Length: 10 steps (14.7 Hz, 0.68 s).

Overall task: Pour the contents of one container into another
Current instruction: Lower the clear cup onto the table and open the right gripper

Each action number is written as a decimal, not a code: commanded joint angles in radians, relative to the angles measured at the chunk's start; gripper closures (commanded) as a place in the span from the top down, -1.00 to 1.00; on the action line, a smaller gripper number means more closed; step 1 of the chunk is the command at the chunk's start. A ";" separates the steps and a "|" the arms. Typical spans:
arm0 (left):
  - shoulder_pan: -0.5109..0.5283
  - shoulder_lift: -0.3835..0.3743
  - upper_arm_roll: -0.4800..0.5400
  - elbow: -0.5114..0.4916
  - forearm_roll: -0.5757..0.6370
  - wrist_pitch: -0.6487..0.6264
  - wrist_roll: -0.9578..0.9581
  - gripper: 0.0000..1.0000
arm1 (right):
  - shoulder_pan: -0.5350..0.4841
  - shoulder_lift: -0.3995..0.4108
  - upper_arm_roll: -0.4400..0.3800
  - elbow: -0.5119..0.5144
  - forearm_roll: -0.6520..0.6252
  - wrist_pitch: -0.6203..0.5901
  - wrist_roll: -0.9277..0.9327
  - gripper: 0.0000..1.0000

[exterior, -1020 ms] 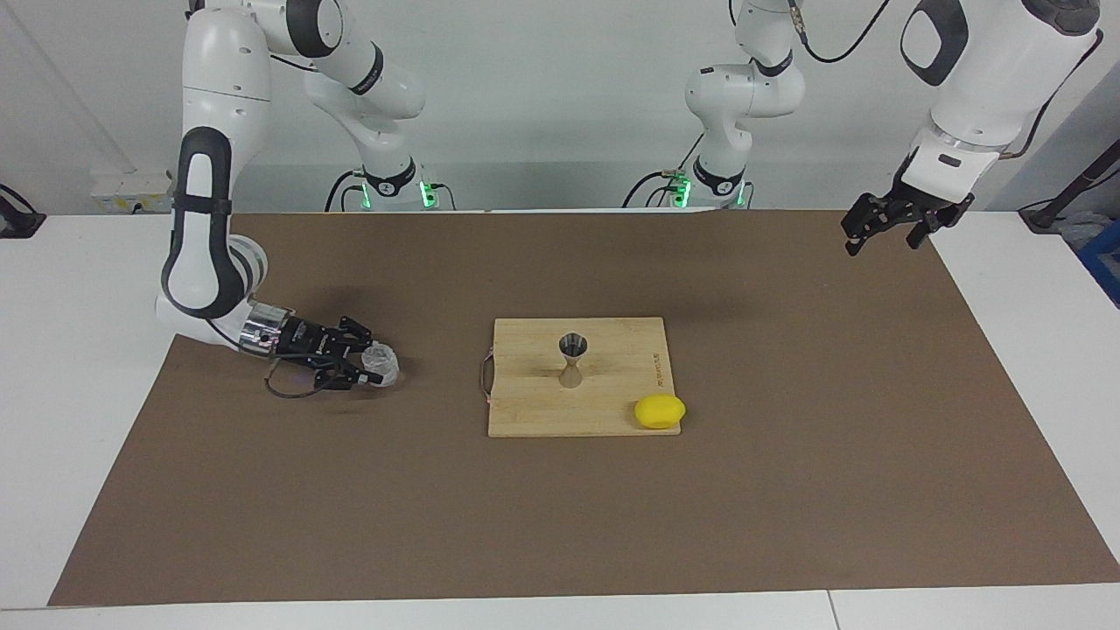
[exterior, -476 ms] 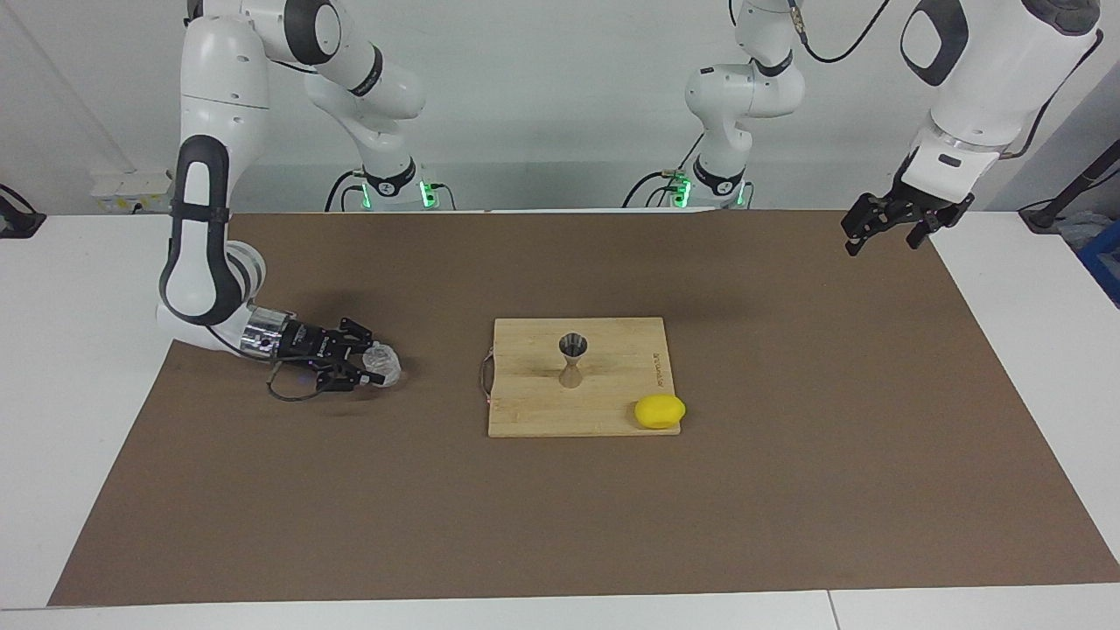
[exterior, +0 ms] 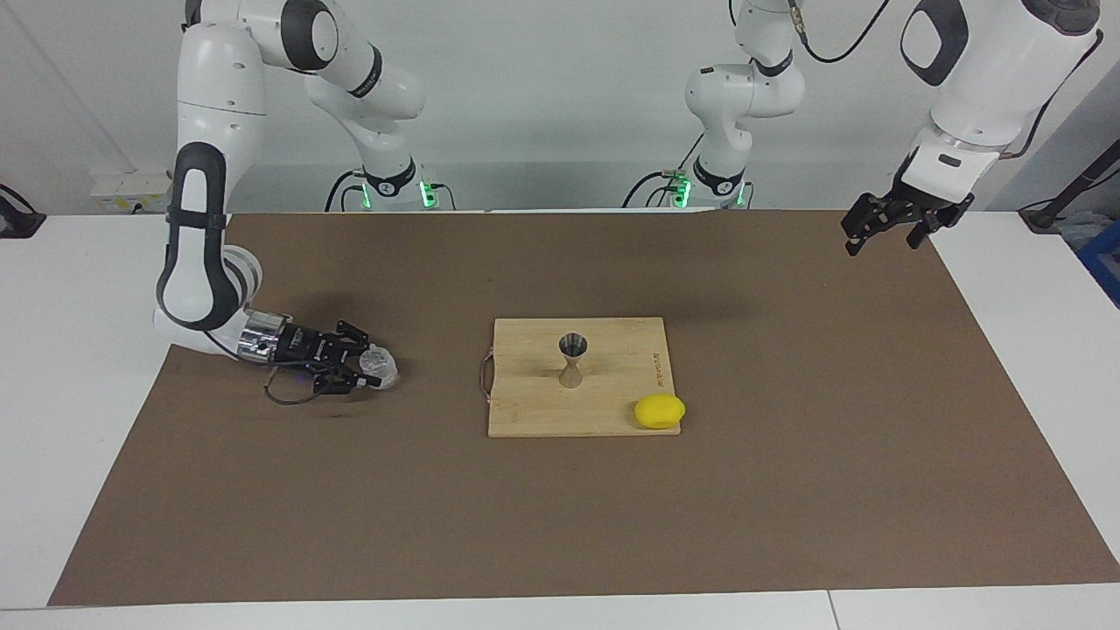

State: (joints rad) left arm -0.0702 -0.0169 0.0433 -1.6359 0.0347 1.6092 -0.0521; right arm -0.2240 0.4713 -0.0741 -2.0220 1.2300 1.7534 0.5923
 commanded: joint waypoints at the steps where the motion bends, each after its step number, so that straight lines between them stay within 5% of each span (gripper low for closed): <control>1: 0.004 -0.012 -0.003 -0.001 -0.007 -0.006 -0.014 1.00 | -0.028 0.027 0.011 0.020 -0.023 -0.017 -0.025 -1.00; 5: 0.004 -0.012 -0.003 -0.001 -0.007 -0.006 -0.014 1.00 | -0.028 0.032 0.011 0.020 -0.023 -0.017 -0.022 -1.00; 6: 0.004 -0.012 -0.003 -0.002 -0.007 -0.006 -0.014 1.00 | -0.028 0.032 0.011 0.020 -0.023 -0.015 -0.020 -0.81; 8: 0.004 -0.012 -0.003 -0.002 -0.007 -0.006 -0.014 1.00 | -0.026 0.032 0.010 0.020 -0.024 -0.006 -0.005 0.68; 9: 0.004 -0.012 -0.003 -0.002 -0.007 -0.006 -0.014 1.00 | -0.025 0.032 0.011 0.020 -0.029 -0.008 -0.003 1.00; 10: 0.004 -0.012 -0.003 -0.002 -0.007 -0.005 -0.014 1.00 | -0.026 0.032 0.011 0.022 -0.044 -0.017 -0.003 1.00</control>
State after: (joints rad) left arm -0.0702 -0.0169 0.0433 -1.6359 0.0347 1.6092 -0.0521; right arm -0.2326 0.4919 -0.0742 -2.0201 1.2209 1.7534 0.5921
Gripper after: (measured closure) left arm 0.000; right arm 0.344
